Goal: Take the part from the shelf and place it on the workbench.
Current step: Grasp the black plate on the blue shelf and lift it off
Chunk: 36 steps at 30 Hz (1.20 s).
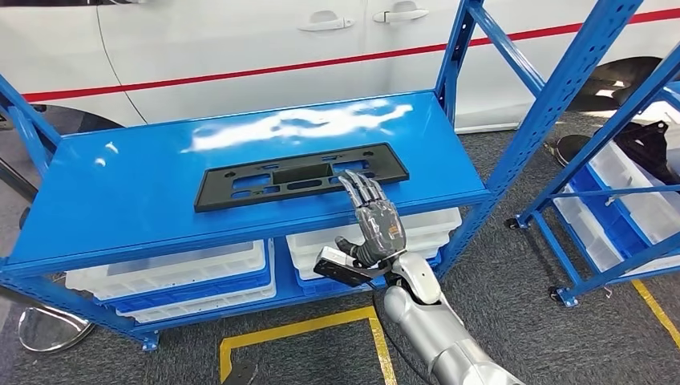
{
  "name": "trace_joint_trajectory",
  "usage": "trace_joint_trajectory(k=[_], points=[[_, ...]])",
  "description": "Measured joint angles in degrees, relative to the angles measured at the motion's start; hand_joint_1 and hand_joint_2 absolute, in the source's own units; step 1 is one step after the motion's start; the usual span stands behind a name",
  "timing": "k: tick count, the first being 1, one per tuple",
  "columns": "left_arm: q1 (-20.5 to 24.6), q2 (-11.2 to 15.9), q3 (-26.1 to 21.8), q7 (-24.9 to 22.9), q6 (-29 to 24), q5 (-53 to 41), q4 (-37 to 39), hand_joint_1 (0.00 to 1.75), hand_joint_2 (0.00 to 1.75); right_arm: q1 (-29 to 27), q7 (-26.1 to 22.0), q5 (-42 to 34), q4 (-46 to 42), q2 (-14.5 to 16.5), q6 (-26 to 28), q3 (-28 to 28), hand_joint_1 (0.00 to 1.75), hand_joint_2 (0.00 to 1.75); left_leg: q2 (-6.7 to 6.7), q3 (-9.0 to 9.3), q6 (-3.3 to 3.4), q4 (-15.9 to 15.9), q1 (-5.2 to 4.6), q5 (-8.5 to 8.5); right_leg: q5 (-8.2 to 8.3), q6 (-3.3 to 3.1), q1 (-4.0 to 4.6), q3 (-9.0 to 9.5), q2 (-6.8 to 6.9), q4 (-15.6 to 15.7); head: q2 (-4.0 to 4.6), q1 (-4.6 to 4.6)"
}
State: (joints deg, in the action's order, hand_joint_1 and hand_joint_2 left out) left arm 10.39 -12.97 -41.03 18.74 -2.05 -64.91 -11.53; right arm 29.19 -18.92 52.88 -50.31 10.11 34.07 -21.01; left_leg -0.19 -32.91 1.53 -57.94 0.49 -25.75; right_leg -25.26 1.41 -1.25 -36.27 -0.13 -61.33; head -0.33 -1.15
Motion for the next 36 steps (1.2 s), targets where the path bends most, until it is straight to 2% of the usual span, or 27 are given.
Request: trace_joint_trajectory(k=[1, 5, 6, 8, 9, 10, 11, 12, 14, 15, 16, 19, 21, 23, 25, 26, 27, 28, 29, 31, 33, 35, 36], points=[[0.04, 0.00, 0.02, -0.04, -0.01, -0.01, -0.01, 0.00, 0.00, 0.01, -0.01, 0.08, -0.09, 0.21, -0.20, -0.36, 0.00, 1.75, -0.02, -0.13, -0.32, -0.26, -0.09, -0.19, 0.12, -0.30, 0.09, 0.64, -0.04, 1.42, 0.00, -0.01], [0.13, 0.01, 0.04, -0.13, -0.01, 0.01, -0.07, 0.00, 0.00, -0.04, -0.01, 0.61, -0.20, 0.96, -0.45, -1.47, 0.00, 1.75, 0.01, -0.43, -1.55, -1.08, 0.14, -1.06, 0.01, -1.99, 0.28, 0.82, -0.12, 1.99, 0.00, -0.02], [0.15, 0.00, 0.04, -0.13, -0.01, 0.01, -0.09, 0.00, 0.00, -0.01, -0.01, 0.67, -0.24, 1.21, -0.55, -1.64, 0.00, 1.75, 0.03, -1.09, -1.80, -2.70, 0.20, -2.17, 0.08, -2.37, 0.18, 0.93, -0.07, 2.15, 0.00, -0.02], [0.16, 0.00, 0.05, -0.14, 0.01, 0.00, -0.10, 0.00, 0.00, 0.02, -0.01, 0.71, -0.27, 1.65, -0.78, -1.88, 0.00, 1.75, 0.04, -4.17, -2.15, -9.52, 0.26, -5.78, 0.04, -2.84, 0.19, 1.02, 0.03, 2.24, 0.00, -0.03], [0.13, 0.00, 0.05, -0.14, 0.01, 0.00, -0.10, 0.00, 0.00, -0.01, -0.01, 0.71, -0.27, 1.77, -0.92, -2.00, 0.00, 1.31, 0.04, -6.07, -2.27, -13.48, 0.28, -7.38, -0.01, -2.93, 0.27, 1.02, 0.06, 2.23, 0.00, -0.03], [0.06, 0.01, 0.05, -0.14, 0.02, -0.01, -0.10, 0.00, 0.00, -0.05, 0.00, 0.73, -0.25, 1.83, -1.03, -2.11, 0.00, 0.87, 0.04, -7.48, -2.33, -16.30, 0.29, -8.14, -0.05, -2.99, 0.35, 1.03, 0.07, 2.22, 0.00, -0.03], [0.01, 0.01, 0.05, -0.14, 0.02, -0.01, -0.10, 0.00, 0.00, -0.08, 0.01, 0.75, -0.24, 1.84, -1.17, -2.24, 0.00, 0.44, 0.04, -7.88, -2.29, -16.88, 0.29, -7.67, -0.08, -3.01, 0.41, 1.06, 0.06, 2.19, 0.00, -0.03], [0.00, 0.02, 0.06, -0.14, 0.02, -0.01, -0.10, 0.00, 0.00, -0.10, 0.00, 0.78, -0.23, 1.87, -1.37, -2.39, 0.00, 0.00, 0.04, -7.17, -2.17, -15.15, 0.28, -6.15, -0.12, -2.98, 0.44, 1.14, 0.02, 2.16, 0.00, -0.03], [0.09, 0.03, 0.10, -0.14, 0.02, -0.02, -0.10, 0.00, 0.00, -0.06, -0.08, 0.84, -0.23, 1.99, -1.84, -2.87, 0.00, 0.00, 0.04, -3.44, -1.71, -7.15, 0.23, -2.08, -0.27, -2.77, 0.52, 1.35, -0.07, 2.09, 0.00, -0.03], [0.17, 0.03, 0.13, -0.13, 0.02, -0.02, -0.10, 0.00, 0.00, -0.01, -0.15, 0.86, -0.23, 2.04, -2.06, -3.14, 0.00, 0.00, 0.01, -1.82, -1.47, -3.66, 0.12, -0.84, -0.34, -2.57, 0.60, 1.37, -0.11, 2.02, 0.00, -0.02], [0.24, 0.03, 0.19, -0.13, 0.03, -0.04, -0.10, 0.00, 0.00, 0.03, -0.27, 0.95, -0.22, 2.08, -2.20, -3.47, 0.00, 0.00, -0.02, -0.83, -1.26, -1.49, -0.01, -0.28, -0.35, -2.33, 0.67, 1.33, -0.12, 1.99, 0.00, -0.02], [0.16, 0.02, 0.44, -0.19, 0.08, -0.09, -0.11, 0.00, 0.00, 0.12, -0.78, 1.60, -0.15, 2.08, -2.25, -4.66, 0.00, 0.00, -0.11, -0.53, -0.54, -0.45, -0.17, -0.11, -0.25, -1.43, 0.64, 1.26, -0.12, 2.17, 0.00, -0.02], [0.20, -0.01, 0.57, -0.21, 0.08, -0.09, -0.11, 0.00, 0.00, 0.22, -0.98, 2.03, -0.15, 2.05, -2.03, -5.47, 0.00, 0.87, -0.05, -0.27, 0.16, 0.12, 0.06, 0.27, -1.31, -0.83, 0.60, 0.77, -0.09, 0.91, 0.00, 0.00], [0.33, -0.02, 0.70, -0.20, 0.09, -0.08, -0.12, 0.00, 0.00, 0.32, -1.02, 2.12, -0.15, 2.00, -1.75, -6.12, 0.00, 1.75, -0.03, -0.14, 0.65, 0.44, 0.11, 0.45, -4.22, -0.44, 0.54, -1.48, -0.05, -4.06, 0.00, 0.02], [0.28, 0.02, 0.78, -0.05, 0.22, -0.01, -0.12, 0.00, 0.00, 0.23, -0.93, 2.05, -0.14, 1.82, -1.42, -6.80, 0.00, 1.75, -0.19, -0.21, 0.86, 0.39, 0.05, 0.43, -7.06, -0.24, 0.49, -4.80, -0.04, -10.80, 0.00, 0.02], [0.22, 0.03, 0.79, 0.08, 0.31, 0.04, -0.12, 0.00, 0.00, 0.13, -0.88, 1.99, -0.14, 1.69, -1.29, -7.13, 0.00, 1.75, -0.38, -0.23, 0.88, 0.35, 0.03, 0.41, -7.35, -0.21, 0.49, -5.72, -0.04, -12.59, 0.00, 0.01], [0.17, 0.05, 0.80, 0.21, 0.39, 0.08, -0.12, 0.00, 0.00, 0.03, -0.83, 1.93, -0.14, 1.56, -1.20, -7.41, 0.00, 1.75, -0.69, -0.24, 0.87, 0.29, 0.03, 0.39, -6.73, -0.22, 0.48, -5.87, -0.06, -12.77, 0.00, 0.01], [0.15, 0.04, 0.81, 0.30, 0.44, 0.10, -0.12, 0.00, 0.00, -0.02, -0.80, 1.88, -0.15, 1.49, -1.17, -7.56, 0.00, 1.75, -1.11, -0.22, 0.82, 0.19, 0.03, 0.35, -5.10, -0.32, 0.48, -4.85, -0.18, -10.68, 0.00, 0.01], [0.16, 0.04, 0.82, 0.34, 0.46, 0.11, -0.12, 0.00, 0.00, -0.02, -0.79, 1.85, -0.16, 1.44, -1.16, -7.63, 0.00, 1.75, -1.58, -0.21, 0.71, 0.06, 0.04, 0.28, -3.04, -0.48, 0.46, -3.14, -0.65, -7.23, 0.00, 0.02], [0.23, 0.02, 0.85, 0.38, 0.49, 0.15, -0.12, 0.00, 0.00, 0.07, -0.77, 1.74, -0.18, 1.40, -1.11, -7.80, 0.00, 1.75, -2.46, -0.43, 0.34, -0.33, -0.01, 0.06, -0.57, -0.93, 0.38, 0.16, -2.67, -0.57, 0.00, 0.01], [0.29, 0.02, 0.86, 0.45, 0.50, 0.16, -0.11, 0.00, 0.00, 0.06, -0.72, 1.57, -0.24, 1.30, -0.97, -7.99, 0.00, 1.75, -3.24, -0.83, -0.26, -0.50, 0.02, 0.05, -0.53, -1.24, 0.44, 1.22, -3.76, 1.81, 0.00, -0.01], [0.21, 0.05, 0.86, 0.50, 0.50, 0.17, -0.11, 0.00, 0.00, 0.03, -0.66, 1.30, -0.45, 1.20, -0.77, -8.14, 0.00, 1.75, -3.89, -1.04, -0.98, -0.38, 0.20, 0.11, -0.41, -1.66, 0.44, 1.35, -2.93, 2.19, 0.00, 0.00], [0.12, 0.07, 0.87, 0.51, 0.50, 0.16, -0.12, 0.00, 0.00, 0.05, -0.64, 1.11, -0.63, 1.18, -0.65, -8.21, 0.00, 1.75, -3.55, -1.21, -1.32, -0.71, 0.21, -0.21, -0.33, -1.98, 0.34, 1.53, -2.44, 2.43, 0.00, -0.02]])
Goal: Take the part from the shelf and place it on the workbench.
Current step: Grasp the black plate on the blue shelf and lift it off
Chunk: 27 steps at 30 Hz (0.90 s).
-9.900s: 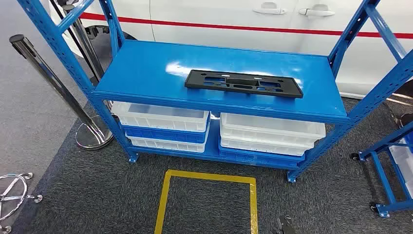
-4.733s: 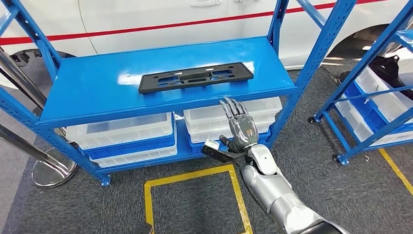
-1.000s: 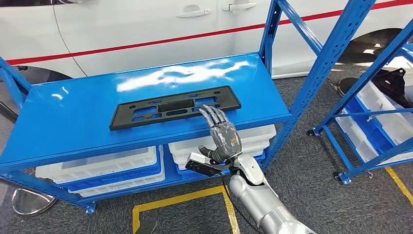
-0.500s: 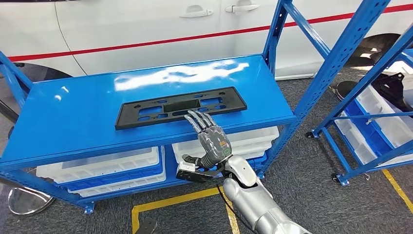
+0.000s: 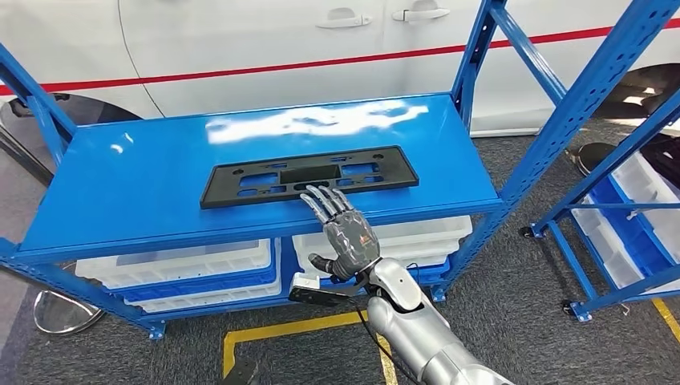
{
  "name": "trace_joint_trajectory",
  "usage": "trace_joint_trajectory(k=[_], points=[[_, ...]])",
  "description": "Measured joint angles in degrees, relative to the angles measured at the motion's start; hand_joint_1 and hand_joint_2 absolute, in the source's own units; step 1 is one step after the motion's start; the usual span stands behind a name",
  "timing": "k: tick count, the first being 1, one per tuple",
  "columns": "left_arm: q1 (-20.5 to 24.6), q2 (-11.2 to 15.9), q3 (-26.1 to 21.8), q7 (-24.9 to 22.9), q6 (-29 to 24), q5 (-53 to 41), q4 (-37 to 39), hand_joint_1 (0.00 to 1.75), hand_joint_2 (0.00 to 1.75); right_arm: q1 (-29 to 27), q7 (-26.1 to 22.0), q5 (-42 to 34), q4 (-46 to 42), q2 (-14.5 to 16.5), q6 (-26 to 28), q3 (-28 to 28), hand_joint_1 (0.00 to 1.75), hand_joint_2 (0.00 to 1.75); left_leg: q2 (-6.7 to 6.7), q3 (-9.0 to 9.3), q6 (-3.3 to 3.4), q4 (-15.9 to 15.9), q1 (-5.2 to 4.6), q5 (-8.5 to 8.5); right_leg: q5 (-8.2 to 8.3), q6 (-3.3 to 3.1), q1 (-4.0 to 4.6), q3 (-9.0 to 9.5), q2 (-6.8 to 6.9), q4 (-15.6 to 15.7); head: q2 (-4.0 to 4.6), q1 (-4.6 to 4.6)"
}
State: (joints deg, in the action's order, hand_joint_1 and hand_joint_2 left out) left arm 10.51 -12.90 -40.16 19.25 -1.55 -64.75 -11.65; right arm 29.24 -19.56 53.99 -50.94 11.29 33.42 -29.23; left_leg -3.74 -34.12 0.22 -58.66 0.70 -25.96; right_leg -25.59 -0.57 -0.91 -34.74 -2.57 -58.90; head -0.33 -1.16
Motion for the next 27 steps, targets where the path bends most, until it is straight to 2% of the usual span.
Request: trace_joint_trajectory(k=[2, 4, 5, 6, 7, 9, 11, 13, 15, 17, 18, 20, 21, 22, 23, 25, 26, 27], points=[[-0.05, 0.03, 0.03, 0.05, 0.01, -0.02, 0.00, 0.00, 0.00, 0.05, 0.04, -0.38, -0.38, -0.01, 0.22, -0.10, 0.00, 1.75, 1.65, -1.68, -0.56, -3.66, -0.01, -2.19, 0.10, -0.65, -0.20, 0.35, 1.14, 0.44, 0.00, -0.04], [-0.04, 0.03, 0.05, 0.11, 0.02, -0.03, 0.00, 0.00, 0.00, 0.00, 0.09, -0.51, -0.50, -0.11, 0.33, -0.11, 0.00, 1.75, 2.92, -5.28, -1.03, -11.12, 0.07, -5.51, -0.08, -1.04, -0.05, 0.46, 2.39, 0.43, 0.00, -0.04], [-0.08, 0.03, 0.05, 0.14, 0.02, -0.03, 0.00, 0.00, 0.00, -0.06, 0.12, -0.53, -0.51, -0.17, 0.35, -0.12, 0.00, 1.75, 3.13, -6.87, -1.19, -14.23, 0.12, -6.46, -0.17, -1.13, 0.01, 0.48, 2.99, 0.38, 0.00, -0.03], [-0.16, 0.04, 0.05, 0.14, 0.02, -0.03, 0.00, 0.00, 0.00, -0.11, 0.15, -0.53, -0.51, -0.21, 0.35, -0.12, 0.00, 1.31, 3.26, -7.56, -1.28, -15.46, 0.14, -6.31, -0.28, -1.15, 0.06, 0.51, 3.52, 0.32, 0.00, -0.03], [-0.22, 0.07, 0.05, 0.14, 0.02, -0.02, 0.00, 0.00, 0.00, -0.14, 0.20, -0.53, -0.51, -0.23, 0.35, -0.13, 0.00, 0.87, 3.38, -7.09, -1.27, -14.39, 0.15, -5.11, -0.40, -1.10, 0.08, 0.59, 3.94, 0.27, 0.00, -0.03], [-0.23, 0.10, 0.06, 0.15, 0.03, -0.01, -0.01, 0.00, 0.00, -0.14, 0.30, -0.61, -0.56, -0.23, 0.36, -0.13, 0.00, 0.00, 3.73, -3.58, -0.93, -7.16, 0.12, -1.32, -0.67, -0.79, 0.10, 0.89, 4.46, 0.18, 0.00, -0.03], [-0.12, 0.11, 0.08, 0.16, 0.11, 0.01, -0.02, 0.00, 0.00, -0.06, 0.35, -1.03, -0.67, -0.24, 0.37, -0.13, 0.00, 0.00, 4.12, -0.49, -0.33, -1.02, -0.20, 0.57, -0.85, -0.34, 0.31, 0.98, 4.77, 0.06, 0.00, -0.02], [-0.16, 0.12, 0.09, 0.16, 0.21, 0.03, -0.02, 0.00, 0.00, 0.00, 0.37, -1.49, -0.76, -0.24, 0.37, -0.13, 0.00, 0.00, 4.21, 0.18, 0.21, 0.35, -0.54, 0.52, -0.81, 0.16, 0.46, 0.91, 4.95, 0.08, 0.00, -0.02], [-0.23, 0.11, 0.09, 0.15, 0.25, 0.07, -0.02, 0.00, 0.00, 0.03, 0.37, -1.65, -0.86, -0.25, 0.37, -0.13, 0.00, 0.00, 4.09, 0.28, 0.89, 0.71, -0.30, 0.76, -1.06, 0.75, 0.44, 0.91, 4.75, -0.05, 0.00, -0.01], [-0.09, 0.08, 0.09, 0.14, 0.26, 0.18, -0.02, 0.00, 0.00, 0.12, 0.37, -1.74, -0.96, -0.28, 0.38, -0.13, 0.00, 0.00, 4.07, 0.50, 1.65, 1.21, -0.02, 1.07, -3.12, 1.25, 0.37, -0.43, 3.87, -3.07, 0.00, 0.01], [-0.01, 0.07, 0.09, 0.14, 0.27, 0.26, -0.02, 0.00, 0.00, 0.10, 0.37, -1.81, -0.97, -0.37, 0.38, -0.13, 0.00, 0.00, 4.07, 0.52, 1.88, 1.27, -0.05, 1.10, -4.83, 1.40, 0.27, -1.95, 3.38, -6.28, 0.00, 0.01], [0.03, 0.08, 0.09, 0.09, 0.29, 0.43, -0.02, 0.00, 0.00, -0.13, 0.37, -2.24, -0.96, -0.62, 0.32, -0.13, 0.00, 0.87, 3.94, 0.50, 2.13, 1.19, -0.13, 1.03, -7.60, 1.60, 0.20, -5.53, 3.03, -13.33, 0.00, -0.01], [-0.02, 0.09, 0.09, 0.05, 0.30, 0.48, -0.02, 0.00, 0.00, -0.27, 0.37, -2.75, -0.96, -0.77, 0.15, -0.13, 0.00, 1.31, 3.81, 0.50, 2.16, 1.12, -0.15, 0.97, -7.68, 1.65, 0.17, -6.58, 2.99, -15.11, 0.00, -0.01], [-0.06, 0.09, 0.09, 0.02, 0.30, 0.52, -0.02, 0.00, 0.00, -0.34, 0.37, -3.45, -0.96, -0.86, -0.17, -0.12, 0.00, 1.75, 3.64, 0.52, 2.15, 0.99, -0.16, 0.89, -6.63, 1.65, 0.15, -6.58, 2.98, -14.73, 0.00, 0.00], [-0.07, 0.08, 0.09, -0.01, 0.31, 0.56, -0.02, 0.00, 0.00, -0.36, 0.38, -4.30, -0.96, -0.92, -0.65, -0.09, 0.00, 1.75, 3.47, 0.57, 2.09, 0.82, -0.16, 0.77, -4.67, 1.55, 0.13, -5.50, 2.96, -12.19, 0.00, 0.00], [-0.03, 0.04, 0.09, -0.04, 0.33, 0.61, -0.02, 0.00, 0.00, -0.25, 0.44, -5.74, -0.96, -0.95, -1.61, 0.09, 0.00, 1.75, 3.19, 0.55, 1.75, 0.34, -0.27, 0.39, -1.14, 1.17, 0.22, -2.13, 2.73, -4.70, 0.00, 0.00], [-0.02, 0.03, 0.09, -0.05, 0.35, 0.64, -0.02, 0.00, 0.00, -0.19, 0.47, -6.20, -0.96, -0.95, -1.92, 0.22, 0.00, 1.75, 3.09, 0.46, 1.52, 0.15, -0.36, 0.24, -0.33, 0.98, 0.31, -0.95, 2.61, -2.10, 0.00, -0.01], [-0.02, 0.02, 0.09, -0.08, 0.36, 0.66, -0.02, 0.00, 0.00, -0.16, 0.50, -6.47, -0.95, -0.95, -2.09, 0.34, 0.00, 1.75, 3.03, 0.37, 1.28, 0.05, -0.45, 0.15, -0.22, 0.84, 0.42, -0.41, 2.49, -0.82, 0.00, -0.01]])
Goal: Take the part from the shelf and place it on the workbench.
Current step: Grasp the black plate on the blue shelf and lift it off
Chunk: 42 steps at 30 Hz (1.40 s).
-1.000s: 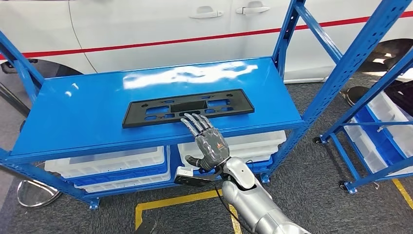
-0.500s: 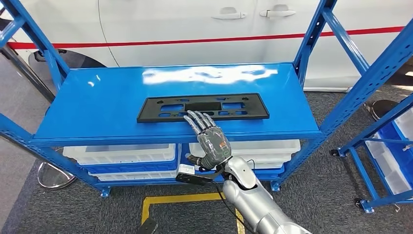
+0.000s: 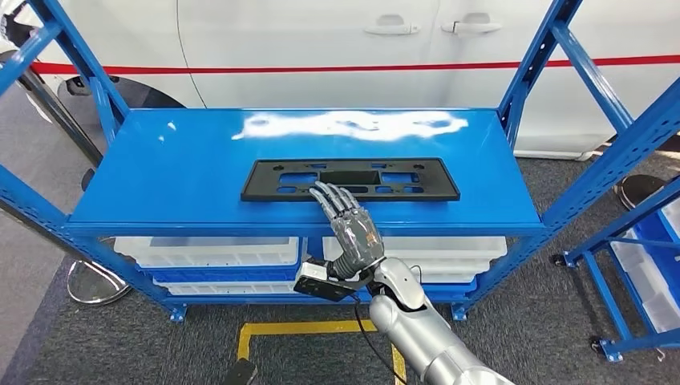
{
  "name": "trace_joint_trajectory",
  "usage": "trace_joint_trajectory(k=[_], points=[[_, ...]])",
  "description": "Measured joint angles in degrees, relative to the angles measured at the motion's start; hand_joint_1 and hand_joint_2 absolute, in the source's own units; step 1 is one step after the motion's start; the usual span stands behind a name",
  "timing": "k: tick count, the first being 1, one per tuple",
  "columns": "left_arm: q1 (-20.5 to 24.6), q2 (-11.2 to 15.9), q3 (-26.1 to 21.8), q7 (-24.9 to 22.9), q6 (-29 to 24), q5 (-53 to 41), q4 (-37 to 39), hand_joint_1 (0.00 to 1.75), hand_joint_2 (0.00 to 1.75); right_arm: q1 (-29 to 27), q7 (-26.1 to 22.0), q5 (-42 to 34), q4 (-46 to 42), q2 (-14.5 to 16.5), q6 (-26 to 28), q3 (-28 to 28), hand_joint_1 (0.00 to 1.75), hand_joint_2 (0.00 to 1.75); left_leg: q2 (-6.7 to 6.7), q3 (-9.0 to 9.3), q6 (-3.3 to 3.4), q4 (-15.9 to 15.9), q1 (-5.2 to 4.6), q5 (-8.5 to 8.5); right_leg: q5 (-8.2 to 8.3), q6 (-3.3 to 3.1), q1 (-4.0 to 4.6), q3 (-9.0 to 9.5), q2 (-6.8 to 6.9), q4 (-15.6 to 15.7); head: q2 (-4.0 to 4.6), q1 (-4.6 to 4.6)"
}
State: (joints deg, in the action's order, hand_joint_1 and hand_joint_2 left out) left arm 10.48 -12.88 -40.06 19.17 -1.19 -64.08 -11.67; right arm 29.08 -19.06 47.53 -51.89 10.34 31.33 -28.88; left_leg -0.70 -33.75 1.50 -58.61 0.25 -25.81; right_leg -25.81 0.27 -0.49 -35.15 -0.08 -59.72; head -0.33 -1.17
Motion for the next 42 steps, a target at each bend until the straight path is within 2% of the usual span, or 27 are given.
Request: trace_joint_trajectory(k=[3, 4, 6, 8, 9, 10, 11, 13, 15, 18, 20, 21, 23, 24, 25, 26, 28, 29, 30, 31, 33, 35, 37, 39, 40, 41, 42], points=[[-0.02, 0.01, 0.00, -0.04, 0.01, 0.03, 0.00, 0.00, 0.00, 0.08, 0.28, -0.04, 0.00, 0.03, -0.08, 0.25, 0.00, 1.75, -0.02, -0.03, -0.82, -0.05, 0.02, -0.19, 0.02, -0.67, -0.04, 0.18, -0.02, 0.46, 0.00, 0.00], [0.00, 0.02, 0.01, -0.05, 0.01, 0.06, 0.00, 0.00, 0.00, 0.19, 0.74, 0.32, 0.02, 0.08, 0.17, 0.31, 0.00, 1.75, 0.06, -0.34, -1.13, -0.84, 0.08, -0.83, 0.12, -1.06, -0.17, 0.30, 0.04, 0.65, 0.00, -0.02], [0.03, 0.02, 0.02, -0.12, -0.01, 0.19, 0.00, 0.00, 0.00, 0.60, 2.80, 1.80, 0.34, 0.21, 1.21, 0.45, 0.00, 1.75, 0.24, -2.52, -1.67, -5.74, 0.30, -3.72, 0.22, -1.66, -0.35, 0.48, 0.23, 0.93, 0.00, -0.02], [-0.02, 0.02, 0.02, -0.30, -0.04, 0.30, 0.00, 0.00, 0.00, 1.28, 5.44, 3.54, 1.37, 0.27, 2.32, 0.78, 0.00, 1.75, 0.29, -6.06, -2.11, -13.24, 0.46, -6.92, 0.16, -1.90, -0.29, 0.48, 0.36, 0.92, 0.00, -0.02], [-0.06, 0.02, 0.01, -0.41, -0.06, 0.32, 0.00, 0.00, 0.00, 1.66, 6.53, 4.28, 2.12, 0.28, 2.68, 1.04, 0.00, 1.75, 0.30, -7.26, -2.25, -15.61, 0.51, -7.41, 0.15, -1.91, -0.27, 0.49, 0.39, 0.90, 0.00, -0.02], [-0.08, 0.04, 0.01, -0.51, -0.08, 0.33, 0.00, 0.00, 0.00, 2.07, 7.40, 4.86, 2.89, 0.28, 2.96, 1.35, 0.00, 1.75, 0.32, -7.49, -2.32, -15.88, 0.55, -6.77, 0.13, -1.89, -0.28, 0.51, 0.40, 0.86, 0.00, -0.02], [-0.07, 0.05, 0.02, -0.60, -0.09, 0.34, 0.00, 0.00, 0.00, 2.48, 8.05, 5.35, 3.54, 0.28, 3.18, 1.63, 0.00, 1.75, 0.36, -6.63, -2.30, -13.86, 0.58, -5.11, 0.07, -1.82, -0.30, 0.56, 0.38, 0.79, 0.00, -0.02], [0.07, 0.07, 0.03, -0.74, -0.11, 0.32, 0.00, 0.00, 0.00, 3.36, 8.86, 6.06, 4.61, 0.27, 3.84, 2.21, 0.00, 1.75, 0.54, -2.95, -2.05, -6.06, 0.54, -1.18, -0.14, -1.48, -0.24, 0.65, 0.34, 0.60, 0.00, -0.02], [0.23, 0.07, 0.05, -0.87, -0.13, 0.28, 0.00, 0.00, 0.00, 4.21, 9.21, 6.44, 5.53, 0.26, 4.75, 2.87, 0.00, 1.75, 0.60, -0.63, -1.57, -1.01, 0.33, 0.22, -0.24, -0.97, -0.04, 0.53, 0.34, 0.42, 0.00, -0.01], [0.12, 0.03, 0.09, -1.08, -0.15, 0.27, 0.00, 0.00, 0.00, 4.95, 9.55, 6.94, 6.49, 0.25, 6.04, 3.90, 0.00, 1.75, 0.47, -0.51, -0.69, -0.21, 0.27, 0.19, -0.21, -0.13, -0.01, 0.41, 0.39, 0.45, 0.00, -0.01], [0.17, -0.03, 0.11, -1.11, -0.18, 0.28, 0.00, 0.00, 0.00, 5.43, 9.74, 7.21, 6.86, 0.24, 6.67, 4.50, 0.00, 1.75, 0.47, -0.36, 0.13, 0.22, 0.48, 0.49, -1.64, 0.41, -0.09, -0.44, 0.30, -1.48, 0.00, -0.01], [0.25, -0.06, 0.12, -1.11, -0.19, 0.28, 0.00, 0.00, 0.00, 5.66, 9.85, 7.26, 7.03, 0.23, 6.86, 4.80, 0.00, 1.75, 0.49, -0.29, 0.50, 0.40, 0.56, 0.61, -3.07, 0.59, -0.15, -1.56, 0.23, -3.90, 0.00, 0.01], [0.36, -0.07, 0.13, -1.11, -0.19, 0.28, 0.00, 0.00, 0.00, 5.84, 10.03, 7.26, 7.46, 0.17, 6.99, 5.31, 0.00, 1.75, 0.50, -0.31, 0.92, 0.40, 0.43, 0.61, -6.46, 0.84, -0.21, -5.15, 0.18, -11.28, 0.00, 0.00], [0.33, -0.08, 0.13, -1.11, -0.19, 0.28, 0.00, 0.00, 0.00, 5.79, 10.10, 7.25, 7.71, 0.13, 7.00, 5.51, 0.00, 1.75, 0.47, -0.31, 0.97, 0.37, 0.38, 0.59, -7.34, 0.93, -0.24, -6.71, 0.18, -14.29, 0.00, 0.01], [0.28, -0.08, 0.13, -1.11, -0.21, 0.28, 0.00, 0.00, 0.00, 5.74, 10.14, 7.25, 7.95, 0.09, 7.03, 5.69, 0.00, 1.75, 0.42, -0.30, 0.99, 0.33, 0.35, 0.56, -7.20, 0.96, -0.26, -7.54, 0.17, -15.66, 0.00, 0.01], [0.26, -0.08, 0.13, -1.11, -0.23, 0.28, 0.00, 0.00, 0.00, 5.71, 10.15, 7.25, 8.11, 0.07, 7.13, 5.88, 0.00, 1.75, 0.35, -0.27, 0.96, 0.27, 0.34, 0.51, -5.88, 0.90, -0.27, -7.19, 0.18, -14.63, 0.00, 0.02], [0.28, -0.10, 0.15, -1.11, -0.29, 0.28, 0.00, 0.00, 0.00, 5.79, 10.09, 7.24, 8.26, 0.06, 7.60, 6.35, 0.00, 1.75, 0.18, -0.14, 0.74, 0.11, 0.34, 0.31, -1.77, 0.57, -0.25, -3.80, 0.14, -7.28, 0.00, 0.02], [0.31, -0.12, 0.17, -1.11, -0.32, 0.29, 0.00, 0.00, 0.00, 5.84, 10.02, 7.22, 8.27, 0.07, 7.88, 6.58, 0.00, 1.75, 0.12, -0.17, 0.53, -0.01, 0.24, 0.20, -0.42, 0.37, -0.13, -2.03, 0.10, -3.58, 0.00, 0.02], [0.33, -0.14, 0.19, -1.10, -0.36, 0.30, 0.00, 0.00, 0.00, 5.86, 9.87, 7.20, 8.27, 0.08, 8.12, 6.83, 0.00, 1.75, 0.08, -0.21, 0.29, -0.07, 0.16, 0.13, 0.25, 0.18, -0.01, -0.85, 0.06, -1.06, 0.00, 0.00], [0.32, -0.15, 0.20, -1.10, -0.40, 0.32, 0.00, 0.00, 0.00, 5.84, 9.73, 7.18, 8.27, 0.10, 8.28, 7.11, 0.00, 1.75, 0.07, -0.25, 0.05, -0.11, 0.09, 0.07, 0.29, 0.02, 0.12, -0.31, 0.01, 0.16, 0.00, 0.00], [0.31, -0.15, 0.22, -1.10, -0.45, 0.34, 0.00, 0.00, 0.00, 5.78, 9.46, 7.10, 8.26, 0.15, 8.46, 7.70, 0.00, 1.75, 0.06, -0.21, -0.50, 0.04, 0.02, 0.07, 0.28, -0.35, 0.18, -0.27, -0.05, 0.35, 0.00, 0.00], [0.31, -0.14, 0.23, -1.09, -0.49, 0.38, 0.00, 0.00, 0.00, 5.80, 9.32, 7.04, 8.21, 0.25, 8.54, 8.16, 0.00, 1.75, 0.17, -0.47, -1.16, -0.86, 0.09, -0.77, 0.46, -0.96, -0.07, -0.03, -0.01, 0.74, 0.00, -0.01], [0.31, -0.13, 0.25, -1.02, -0.52, 0.46, 0.00, 0.00, 0.00, 5.80, 9.14, 7.25, 8.13, 0.45, 8.58, 8.69, 0.00, 1.75, 0.32, -2.57, -1.79, -5.69, 0.27, -3.66, 0.58, -1.51, -0.25, 0.19, 0.13, 1.06, 0.00, -0.01], [0.21, -0.13, 0.26, -0.82, -0.53, 0.59, 0.00, 0.00, 0.00, 5.67, 9.02, 7.77, 8.11, 0.63, 8.60, 9.37, 0.00, 1.75, 0.35, -6.03, -2.24, -13.04, 0.41, -6.87, 0.52, -1.77, -0.20, 0.20, 0.21, 1.05, 0.00, -0.02], [0.14, -0.12, 0.27, -0.69, -0.53, 0.69, 0.00, 0.00, 0.00, 5.57, 8.99, 8.07, 8.11, 0.68, 8.60, 9.68, 0.00, 1.75, 0.36, -7.18, -2.37, -15.36, 0.45, -7.34, 0.49, -1.80, -0.18, 0.21, 0.23, 1.02, 0.00, -0.02], [0.09, -0.10, 0.27, -0.55, -0.54, 0.78, 0.00, 0.00, 0.00, 5.49, 8.99, 8.36, 8.11, 0.72, 8.60, 9.95, 0.00, 1.75, 0.36, -7.36, -2.40, -15.52, 0.46, -6.66, 0.45, -1.80, -0.19, 0.24, 0.21, 0.98, 0.00, -0.02], [0.09, -0.09, 0.28, -0.42, -0.55, 0.86, 0.00, 0.00, 0.00, 5.45, 8.98, 8.63, 8.11, 0.78, 8.60, 10.18, 0.00, 1.75, 0.37, -6.47, -2.33, -13.48, 0.47, -5.01, 0.40, -1.76, -0.19, 0.30, 0.19, 0.93, 0.00, -0.03]])
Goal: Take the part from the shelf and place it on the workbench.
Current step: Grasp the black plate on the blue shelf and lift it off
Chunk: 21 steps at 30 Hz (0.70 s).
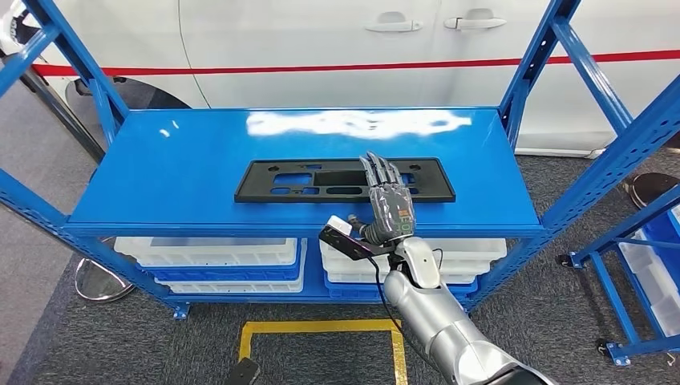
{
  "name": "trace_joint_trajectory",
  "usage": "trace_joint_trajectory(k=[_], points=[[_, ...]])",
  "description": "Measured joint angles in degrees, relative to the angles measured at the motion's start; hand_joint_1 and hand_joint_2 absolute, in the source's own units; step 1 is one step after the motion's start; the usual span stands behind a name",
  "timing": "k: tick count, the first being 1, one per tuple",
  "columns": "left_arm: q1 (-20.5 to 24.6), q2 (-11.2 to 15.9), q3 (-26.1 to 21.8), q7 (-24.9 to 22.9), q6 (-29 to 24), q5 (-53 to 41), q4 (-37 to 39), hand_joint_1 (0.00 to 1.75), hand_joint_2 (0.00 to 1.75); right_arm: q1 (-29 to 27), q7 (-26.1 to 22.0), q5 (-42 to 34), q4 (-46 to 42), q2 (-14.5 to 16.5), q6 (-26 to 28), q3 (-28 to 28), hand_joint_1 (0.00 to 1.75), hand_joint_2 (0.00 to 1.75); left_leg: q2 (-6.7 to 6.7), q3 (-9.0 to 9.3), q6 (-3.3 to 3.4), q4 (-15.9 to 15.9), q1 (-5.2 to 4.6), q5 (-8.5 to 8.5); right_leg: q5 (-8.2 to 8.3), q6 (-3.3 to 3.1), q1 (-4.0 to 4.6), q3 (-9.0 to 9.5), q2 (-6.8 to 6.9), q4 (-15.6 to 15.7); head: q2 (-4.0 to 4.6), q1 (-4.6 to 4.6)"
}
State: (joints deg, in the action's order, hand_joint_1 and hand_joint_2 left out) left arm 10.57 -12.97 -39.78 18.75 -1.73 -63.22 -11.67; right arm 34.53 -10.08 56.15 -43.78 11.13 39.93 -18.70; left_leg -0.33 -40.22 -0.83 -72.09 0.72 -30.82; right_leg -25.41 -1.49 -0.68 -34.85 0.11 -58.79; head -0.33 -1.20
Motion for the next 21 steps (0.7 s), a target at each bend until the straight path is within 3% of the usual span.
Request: trace_joint_trajectory(k=[2, 4, 7, 9, 12, 13, 14, 15, 18, 19, 21], points=[[0.14, 0.03, 0.05, 0.21, -0.04, 0.06, 0.00, 0.00, 0.00, 0.03, -0.02, 0.32, 0.01, 0.16, 0.01, 0.31, 0.00, 1.75, 0.07, 3.68, 0.41, 7.75, -0.08, 3.89, -0.17, 0.24, 0.06, 0.17, -0.06, -0.11, 0.00, 0.01], [0.33, 0.03, 0.12, 0.32, -0.06, 0.09, 0.00, 0.00, 0.00, 0.10, -0.06, 0.51, 0.03, 0.30, 0.02, 0.46, 0.00, 1.75, 0.06, 6.05, 0.93, 12.83, -0.33, 5.32, -0.26, 0.68, 0.23, 0.13, -0.07, -0.23, 0.00, 0.02], [0.33, 0.03, 0.18, 0.35, -0.06, 0.14, 0.00, 0.00, 0.00, 0.13, -0.14, 0.59, 0.09, 0.45, 0.05, 0.66, 0.00, 1.75, -0.02, 6.26, 1.80, 13.71, -0.41, 5.37, -0.28, 1.55, 0.24, 0.02, -0.03, -0.23, 0.00, 0.02], [0.41, 0.01, 0.20, 0.36, -0.06, 0.16, 0.00, 0.00, 0.00, 0.26, -0.15, 0.59, 0.11, 0.49, 0.06, 0.79, 0.00, 1.75, 0.02, 6.45, 2.65, 14.23, -0.17, 5.74, -1.82, 2.13, 0.17, -0.88, -0.08, -2.29, 0.00, 0.03], [0.53, -0.01, 0.22, 0.37, -0.07, 0.15, 0.00, 0.00, 0.00, 0.17, -0.13, 0.65, 0.32, 0.48, 0.07, 0.89, 0.00, 1.75, 0.07, 6.50, 3.29, 14.46, -0.16, 5.88, -6.72, 2.74, 0.00, -5.62, -0.12, -12.31, 0.00, 0.03], [0.49, 0.00, 0.22, 0.37, -0.08, 0.15, 0.00, 0.00, 0.00, 0.05, -0.10, 0.71, 0.47, 0.48, 0.07, 0.91, 0.00, 1.75, 0.06, 6.49, 3.33, 14.42, -0.19, 5.85, -7.45, 2.88, -0.07, -7.01, -0.11, -15.09, 0.00, 0.04], [0.45, 0.01, 0.22, 0.37, -0.11, 0.16, 0.00, 0.00, 0.00, -0.04, -0.05, 0.81, 0.63, 0.48, 0.07, 0.94, 0.00, 1.75, 0.04, 6.49, 3.32, 14.33, -0.19, 5.81, -7.06, 2.97, -0.14, -7.52, -0.11, -15.92, 0.00, 0.03], [0.44, 0.01, 0.22, 0.37, -0.14, 0.20, 0.00, 0.00, 0.00, -0.06, -0.01, 0.96, 0.75, 0.48, 0.07, 0.97, 0.00, 1.75, -0.01, 6.50, 3.27, 14.19, -0.18, 5.73, -5.63, 2.98, -0.20, -6.92, -0.10, -14.51, 0.00, 0.04], [0.52, -0.01, 0.21, 0.42, -0.19, 0.32, 0.00, 0.00, 0.00, 0.17, 0.10, 1.62, 0.93, 0.49, 0.08, 1.07, 0.00, 1.75, -0.14, 6.38, 2.76, 13.49, -0.30, 5.23, -0.68, 2.54, -0.16, -1.98, -0.12, -4.05, 0.00, 0.03], [0.56, -0.01, 0.20, 0.45, -0.19, 0.35, 0.00, 0.00, 0.00, 0.21, 0.15, 1.83, 0.99, 0.50, 0.09, 1.11, 0.00, 1.75, -0.16, 6.27, 2.50, 13.32, -0.40, 5.12, -0.19, 2.32, -0.08, -1.04, -0.15, -1.95, 0.00, 0.02], [0.64, -0.01, 0.20, 0.49, -0.21, 0.39, 0.00, 0.00, 0.00, 0.21, 0.39, 2.26, 1.25, 0.51, 0.09, 1.18, 0.00, 1.75, -0.16, 6.13, 1.92, 13.28, -0.56, 5.12, -0.21, 1.81, 0.15, -0.70, -0.22, -0.86, 0.00, 0.01]])
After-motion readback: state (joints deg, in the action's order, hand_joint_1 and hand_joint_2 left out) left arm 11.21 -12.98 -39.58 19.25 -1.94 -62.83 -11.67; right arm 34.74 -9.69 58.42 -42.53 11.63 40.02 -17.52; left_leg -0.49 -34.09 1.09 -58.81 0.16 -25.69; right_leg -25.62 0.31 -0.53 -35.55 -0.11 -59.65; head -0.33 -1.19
